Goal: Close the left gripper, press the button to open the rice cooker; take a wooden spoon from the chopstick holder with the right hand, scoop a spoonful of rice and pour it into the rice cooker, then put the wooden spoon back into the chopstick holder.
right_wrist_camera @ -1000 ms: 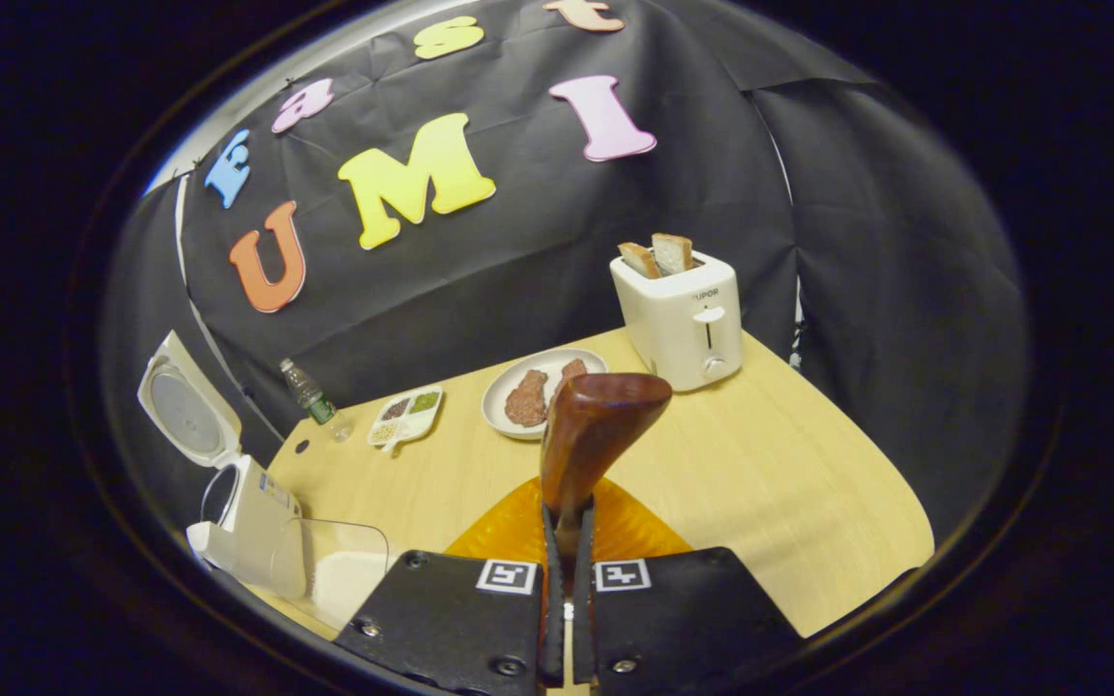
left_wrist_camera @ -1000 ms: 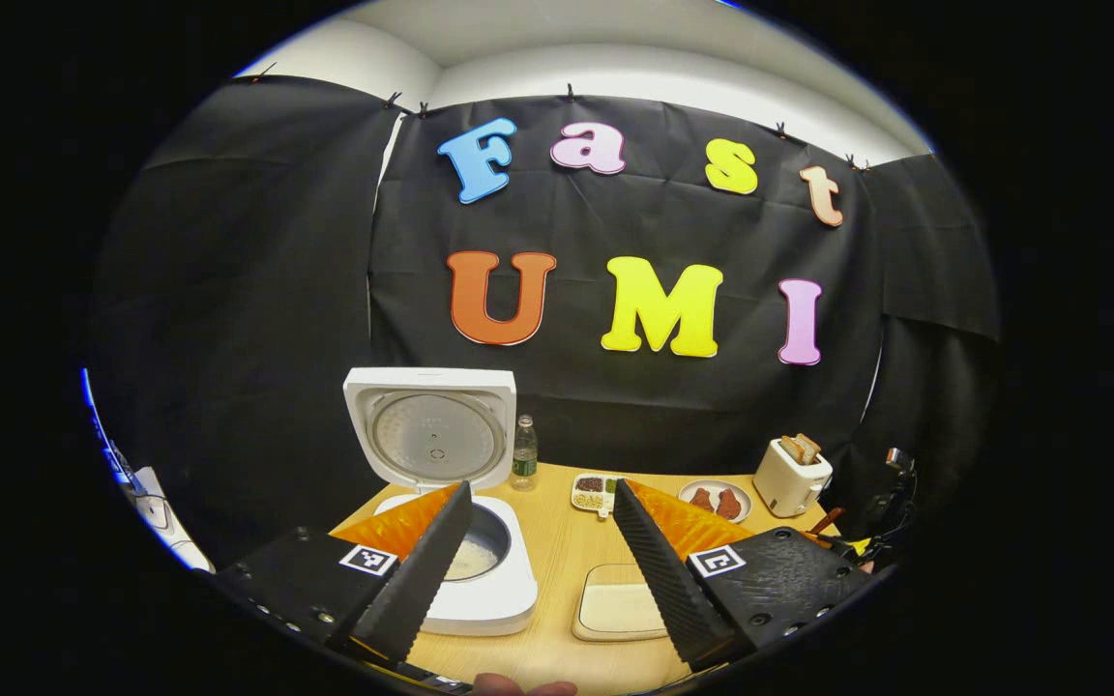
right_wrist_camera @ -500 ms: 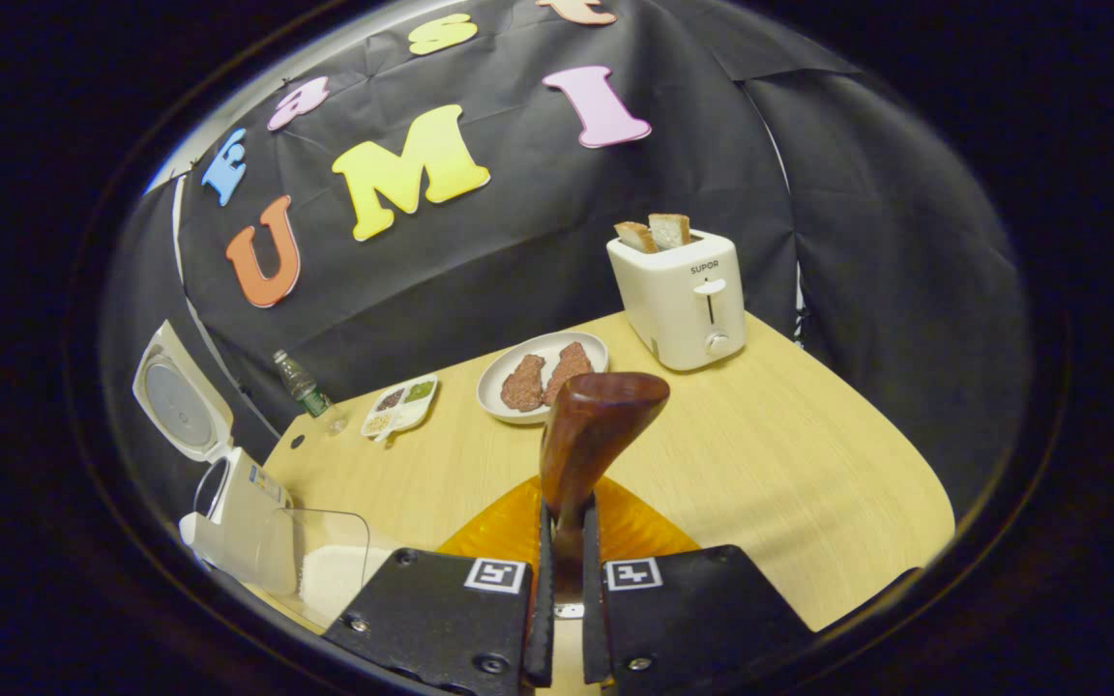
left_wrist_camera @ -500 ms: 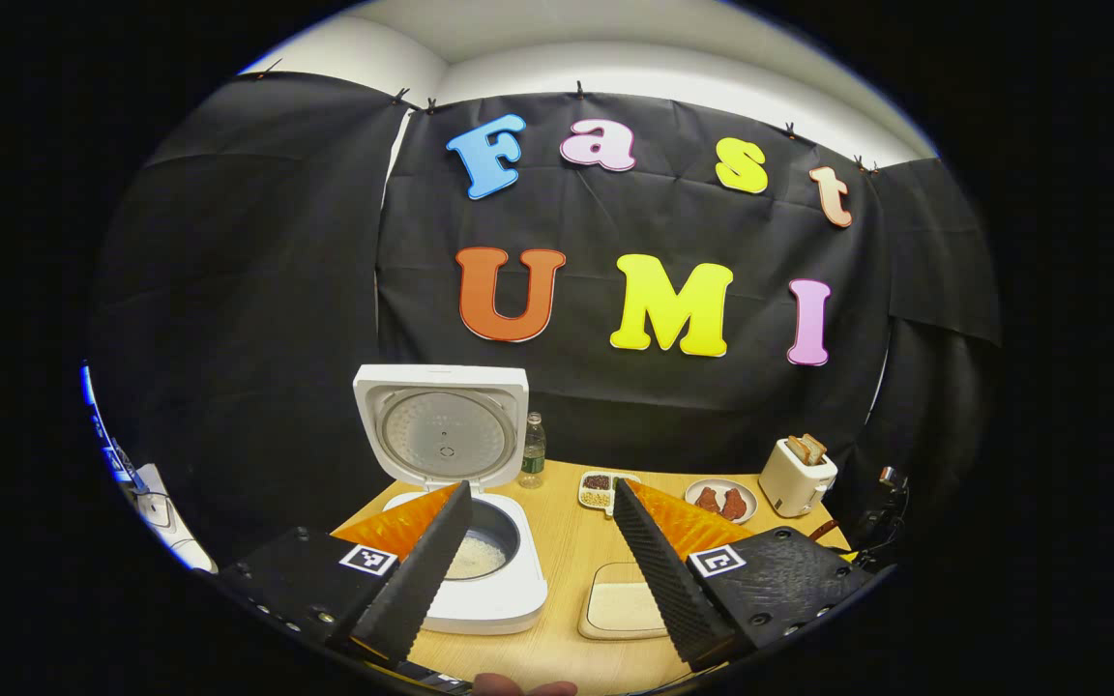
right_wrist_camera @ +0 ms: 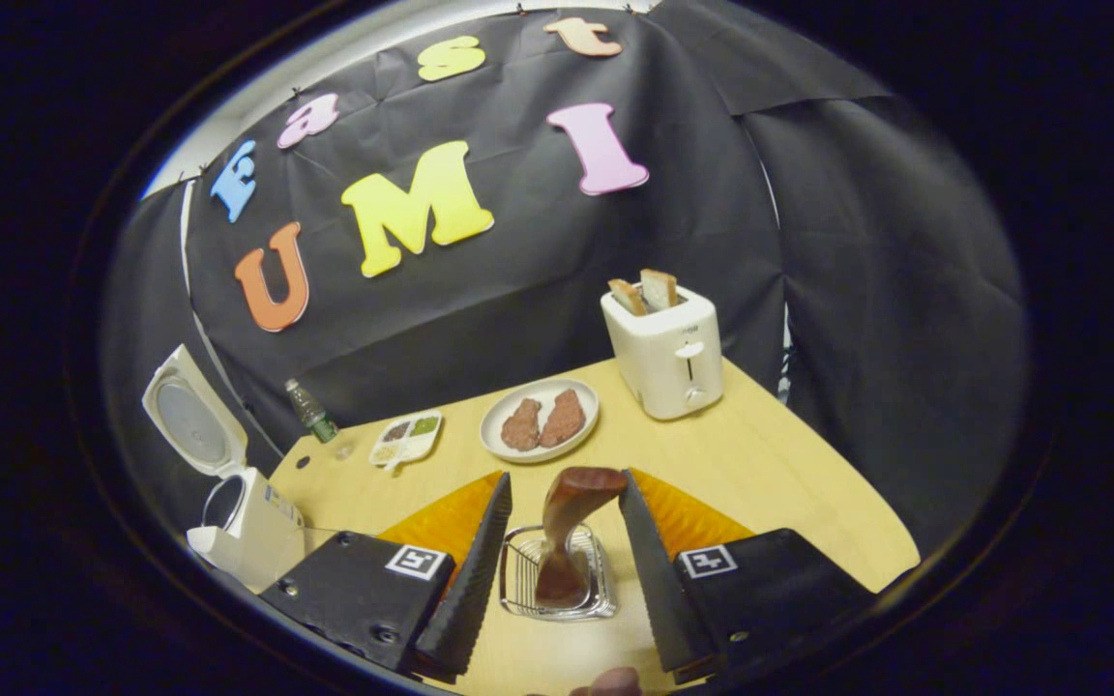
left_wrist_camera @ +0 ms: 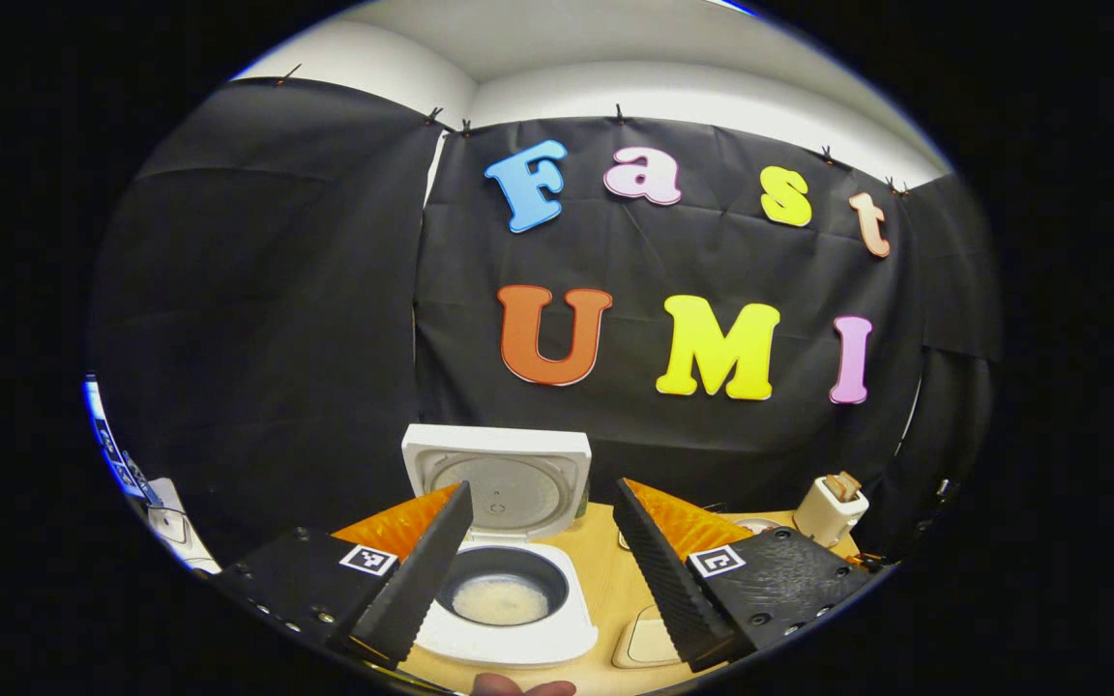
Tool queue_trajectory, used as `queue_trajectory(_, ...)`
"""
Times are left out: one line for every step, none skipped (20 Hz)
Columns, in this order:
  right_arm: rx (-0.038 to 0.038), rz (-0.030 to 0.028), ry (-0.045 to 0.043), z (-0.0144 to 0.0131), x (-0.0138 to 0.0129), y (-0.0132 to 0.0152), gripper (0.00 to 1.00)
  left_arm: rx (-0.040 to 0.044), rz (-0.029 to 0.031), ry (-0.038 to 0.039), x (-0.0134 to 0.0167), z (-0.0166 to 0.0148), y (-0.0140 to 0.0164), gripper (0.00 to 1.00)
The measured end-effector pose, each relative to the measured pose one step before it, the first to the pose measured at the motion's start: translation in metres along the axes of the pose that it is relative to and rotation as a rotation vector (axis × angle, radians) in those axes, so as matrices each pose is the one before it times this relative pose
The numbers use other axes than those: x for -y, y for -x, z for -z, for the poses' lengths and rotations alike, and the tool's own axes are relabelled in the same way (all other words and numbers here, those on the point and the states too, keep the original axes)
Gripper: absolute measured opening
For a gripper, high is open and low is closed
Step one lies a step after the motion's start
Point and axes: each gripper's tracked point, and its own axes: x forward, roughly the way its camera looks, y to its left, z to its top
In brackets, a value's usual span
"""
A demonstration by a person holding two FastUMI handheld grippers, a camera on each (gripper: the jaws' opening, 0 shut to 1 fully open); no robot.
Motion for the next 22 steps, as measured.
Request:
queue_trajectory(0.01997, 0.00037, 0.01035, -0.01178, -0.00026, 0.00762, 0.75, 0.00632, -0.00795, 0.00725, -0.00451, -0.00922, -0.00935, 0.94)
queue_trajectory(0.01928, 0.00074, 0.01029, -0.00798, 0.00053, 0.00528, 0.77, 0.01192, -0.00551, 0.00306, -0.00341, -0.00924, -0.00993, 0.94)
queue_trajectory(0.02095, 0.00568, 0.00868, -0.01049, 0.00203, 0.00508, 0.9, 0.00735, -0.00639, 0.00393, -0.00377, -0.0091, -0.0108, 0.94)
queue_trajectory(0.0182, 0.00523, 0.00404, -0.00877, 0.00163, 0.00451, 0.91, 0.00427, -0.00097, 0.01513, -0.00244, -0.00777, -0.01121, 0.94)
queue_trajectory(0.02038, 0.00498, 0.00379, -0.01029, 0.00119, 0.00679, 0.91, -0.0067, -0.00338, 0.02178, -0.00183, -0.0061, -0.01199, 0.94)
queue_trajectory(0.023, 0.00606, 0.00591, -0.01056, 0.00111, 0.00659, 0.9, -0.01189, -0.00623, 0.01702, -0.00132, -0.00449, -0.01323, 0.94)
queue_trajectory(0.02596, 0.00835, 0.00948, -0.01214, 0.00161, 0.00743, 0.91, -0.01769, -0.01649, 0.00696, -0.00421, -0.00149, -0.01524, 0.94)
queue_trajectory(0.0282, 0.00896, 0.00921, -0.0117, 0.00258, 0.0078, 0.91, -0.02232, -0.01362, -0.00144, -0.00352, 0.00046, -0.0151, 0.94)
queue_trajectory(0.02557, 0.00977, 0.00844, -0.01142, 0.00283, 0.00858, 0.87, -0.0286, -0.0086, -0.00604, -0.00158, 0.00301, -0.01507, 0.94)
queue_trajectory(0.02234, 0.00915, 0.00766, -0.00969, 0.00244, 0.01019, 0.93, -0.03147, -0.00577, -0.01438, -0.00158, 0.00294, -0.01423, 0.94)
queue_trajectory(0.01596, 0.01301, 0.00858, -0.00871, 0.00374, 0.00818, 0.99, -0.01892, -0.00333, -0.00904, -0.0018, 0.00218, -0.01186, 0.94)
queue_trajectory(0.0145, 0.01051, 0.00537, -0.00338, 0.0008, 0.01076, 0.95, -0.01492, -0.00343, -0.01052, -0.00283, -0.00049, -0.01577, 0.94)
queue_trajectory(0.0084, 0.01227, 0.00222, -0.00707, 0.00416, 0.00705, 0.95, -0.01652, -0.00495, -0.00707, -0.00283, 0.0025, -0.0144, 0.94)
queue_trajectory(0.00597, 0.00983, 0.00098, -0.00475, 0.00267, 0.00596, 0.95, -0.02273, -0.00248, -0.00492, -0.00288, 0.00525, -0.01444, 0.94)
queue_trajectory(0.00743, 0.01062, 0.00637, -0.00395, 0.00173, 0.00491, 1.0, -0.0253, 0.0049, 0.0026, -0.00142, 0.00627, -0.01272, 0.94)
queue_trajectory(0.00752, 0.00731, 0.00796, -0.00374, 0.00031, 0.00282, 1.0, -0.03251, 0.00008, 0.00562, -0.00099, 0.00591, -0.00897, 0.94)
queue_trajectory(0.00339, 0.00392, 0.01153, -0.00332, -0.00006, 0.00243, 0.95, -0.01269, -0.00593, -0.00559, -0.00397, 0.00232, -0.01014, 0.94)
queue_trajectory(0.00231, 0.00188, 0.01005, -0.00223, -0.00204, 0.00321, 1.0, -0.01211, -0.00421, -0.0089, -0.00196, 0.00454, -0.00898, 0.95)
queue_trajectory(0.00133, 0.00041, 0.00556, -0.00158, -0.00234, 0.00184, 0.96, -0.02292, 0.0012, -0.00579, -0.00059, 0.0054, -0.00602, 0.95)
queue_trajectory(0.00187, -0.00137, 0.00245, -0.00151, -0.00327, 0.00135, 1.0, -0.01794, 0.00241, -0.0046, 0.00053, 0.0036, -0.00391, 0.94)
queue_trajectory(0.00083, -0.00423, 0.00075, -0.00114, -0.00456, 0.0011, 1.0, -0.00928, 0.00078, -0.00806, 0.00014, 0.00343, -0.00328, 0.95)
queue_trajectory(-0.00234, -0.00637, 0.00122, 0.0004, -0.00553, 0.00042, 0.96, -0.00621, 0.00007, -0.01013, -0.00077, 0.00446, -0.00382, 0.95)
